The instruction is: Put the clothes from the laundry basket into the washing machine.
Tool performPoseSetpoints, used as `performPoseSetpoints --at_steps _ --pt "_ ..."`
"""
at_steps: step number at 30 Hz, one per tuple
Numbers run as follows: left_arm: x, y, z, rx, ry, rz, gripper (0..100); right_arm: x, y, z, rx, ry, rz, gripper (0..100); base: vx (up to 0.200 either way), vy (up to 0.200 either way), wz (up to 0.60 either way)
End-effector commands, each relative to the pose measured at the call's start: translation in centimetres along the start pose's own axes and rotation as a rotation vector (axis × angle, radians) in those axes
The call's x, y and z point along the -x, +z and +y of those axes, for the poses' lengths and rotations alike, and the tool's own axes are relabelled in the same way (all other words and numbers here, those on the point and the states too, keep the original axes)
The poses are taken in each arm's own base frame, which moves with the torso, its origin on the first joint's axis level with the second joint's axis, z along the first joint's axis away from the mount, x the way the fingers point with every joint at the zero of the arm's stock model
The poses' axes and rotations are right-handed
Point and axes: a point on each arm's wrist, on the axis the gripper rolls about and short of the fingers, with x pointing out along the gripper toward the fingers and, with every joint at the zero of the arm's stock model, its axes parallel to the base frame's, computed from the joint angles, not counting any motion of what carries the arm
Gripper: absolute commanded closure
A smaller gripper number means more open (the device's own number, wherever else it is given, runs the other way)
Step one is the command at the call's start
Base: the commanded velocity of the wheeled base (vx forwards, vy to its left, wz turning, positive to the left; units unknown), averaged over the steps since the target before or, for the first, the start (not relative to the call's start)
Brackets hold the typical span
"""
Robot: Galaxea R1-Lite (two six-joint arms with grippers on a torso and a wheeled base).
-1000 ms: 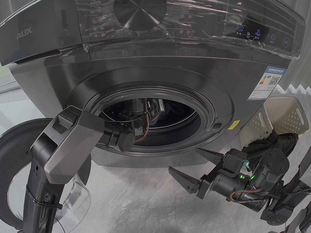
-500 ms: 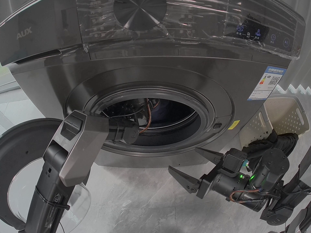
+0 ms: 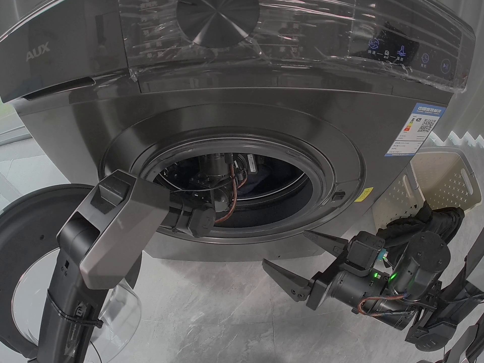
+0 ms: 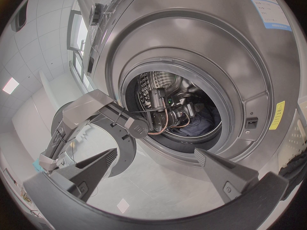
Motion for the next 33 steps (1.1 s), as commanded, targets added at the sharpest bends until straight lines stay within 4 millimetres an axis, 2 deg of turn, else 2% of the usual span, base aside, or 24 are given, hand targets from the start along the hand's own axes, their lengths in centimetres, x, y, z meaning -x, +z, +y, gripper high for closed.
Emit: performPoseSetpoints --at_steps 1,3,4,5,7,11,12,13,14,15,16,18,19,20,21,24,26,27,30,33 --pt "3.9 2.1 -1.4 -0.042 -0.041 0.028 0 0.1 -0.1 -0.1 0.000 -0.003 0.005 0 0.000 0.000 0.00" --pt "6.4 1.5 -1.9 -0.065 -0.071 0.080 0 0.2 -0.1 -0.2 0.000 -0.006 0.005 0 0.000 0.000 0.00" --pt "7.0 1.3 -2.0 -0.070 -0.079 0.092 0 0.2 0.0 -0.2 0.000 -0.006 0.005 0 0.000 0.000 0.00" --pt "8.9 0.8 -2.2 -0.079 -0.115 0.129 0 0.3 -0.1 -0.2 -0.001 -0.006 0.006 0 0.000 0.000 0.00" --pt "11.5 0.0 -2.3 -0.091 -0.154 0.174 0 0.5 -0.1 -0.1 -0.001 -0.005 0.009 0 0.000 0.000 0.00" --pt "15.3 -1.0 -1.9 -0.097 -0.187 0.199 0 0.9 -0.4 -0.2 -0.001 -0.007 0.029 0 0.000 0.000 0.00" --pt "15.6 -1.0 -1.8 -0.098 -0.189 0.199 0 1.0 -0.4 -0.2 -0.001 -0.007 0.032 0 0.000 0.000 0.00" --pt "17.5 -1.1 -1.4 -0.099 -0.204 0.205 0 1.4 -0.2 -0.4 -0.004 -0.014 0.028 0 0.000 0.000 0.00" --pt "18.3 -1.2 -1.3 -0.102 -0.212 0.212 0 1.5 -0.1 -0.4 -0.005 -0.016 0.021 0 0.000 0.000 0.00" --pt "20.0 -1.1 -1.1 -0.105 -0.235 0.215 0 1.8 0.4 -0.5 -0.006 -0.018 0.006 0 0.000 0.000 0.00" --pt "20.5 -1.0 -1.1 -0.103 -0.243 0.212 0 2.0 0.6 -0.5 -0.006 -0.020 -0.003 0 0.000 0.000 0.00" --pt "23.5 0.4 -1.4 -0.097 -0.295 0.190 0 2.8 1.7 -0.6 -0.009 -0.036 -0.047 0 0.000 0.000 0.00" --pt "23.5 0.4 -1.4 -0.097 -0.295 0.190 0 2.8 1.7 -0.6 -0.009 -0.036 -0.047 0 0.000 0.000 0.00" --pt "25.7 1.3 -1.1 -0.092 -0.321 0.193 0 3.9 1.7 -0.9 -0.010 -0.057 -0.044 0 0.000 0.000 0.00" --pt "26.7 1.6 -0.8 -0.091 -0.330 0.195 0 4.5 1.6 -1.1 -0.011 -0.071 -0.035 0 0.000 0.000 0.00" --pt "28.8 2.5 0.2 -0.086 -0.337 0.189 0 5.6 1.3 -2.6 -0.006 -0.138 -0.016 0 0.000 0.000 0.00" --pt "29.3 2.9 0.5 -0.083 -0.338 0.182 0 6.0 1.5 -3.0 -0.002 -0.158 -0.023 0 0.000 0.000 0.00" --pt "30.4 3.5 1.1 -0.074 -0.341 0.168 0 7.1 1.9 -3.4 0.003 -0.185 -0.042 0 0.000 0.000 0.00" --pt "31.7 4.5 1.8 -0.062 -0.347 0.141 0 8.9 1.9 -3.6 0.010 -0.203 -0.046 0 0.000 0.000 0.00" --pt "32.8 5.4 2.4 -0.054 -0.342 0.109 0 9.7 2.5 -3.5 0.015 -0.214 -0.074 0 -0.200 0.000 0.00"
